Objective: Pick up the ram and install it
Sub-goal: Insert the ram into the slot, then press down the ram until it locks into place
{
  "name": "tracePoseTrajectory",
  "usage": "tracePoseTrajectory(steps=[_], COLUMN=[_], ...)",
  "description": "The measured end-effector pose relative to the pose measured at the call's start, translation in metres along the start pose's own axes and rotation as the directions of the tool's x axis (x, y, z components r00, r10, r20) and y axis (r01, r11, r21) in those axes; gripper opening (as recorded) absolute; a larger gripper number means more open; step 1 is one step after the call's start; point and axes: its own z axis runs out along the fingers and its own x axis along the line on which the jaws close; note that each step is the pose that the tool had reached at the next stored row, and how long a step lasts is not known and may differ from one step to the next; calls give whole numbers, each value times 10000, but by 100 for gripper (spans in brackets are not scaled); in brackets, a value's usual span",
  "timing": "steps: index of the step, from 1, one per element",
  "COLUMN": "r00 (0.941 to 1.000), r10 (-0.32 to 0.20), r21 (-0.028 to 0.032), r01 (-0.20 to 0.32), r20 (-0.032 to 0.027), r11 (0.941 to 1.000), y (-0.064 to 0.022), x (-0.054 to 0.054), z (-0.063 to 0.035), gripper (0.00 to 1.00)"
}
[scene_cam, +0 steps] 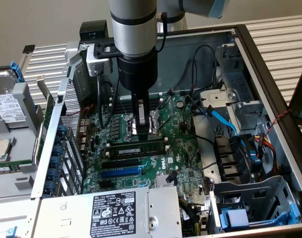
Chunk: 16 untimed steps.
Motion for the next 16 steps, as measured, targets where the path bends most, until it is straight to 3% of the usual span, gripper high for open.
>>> tracePoseTrajectory(steps=[13,15,16], r00=[10000,10000,10000], r10=[-1,0,0], r21=[1,1,1], r01=[1,0,0], r20=[8,8,8], r11=[10000,10000,10000], y=[0,0,0], x=[0,0,0], z=[0,0,0], gripper=[22,20,13])
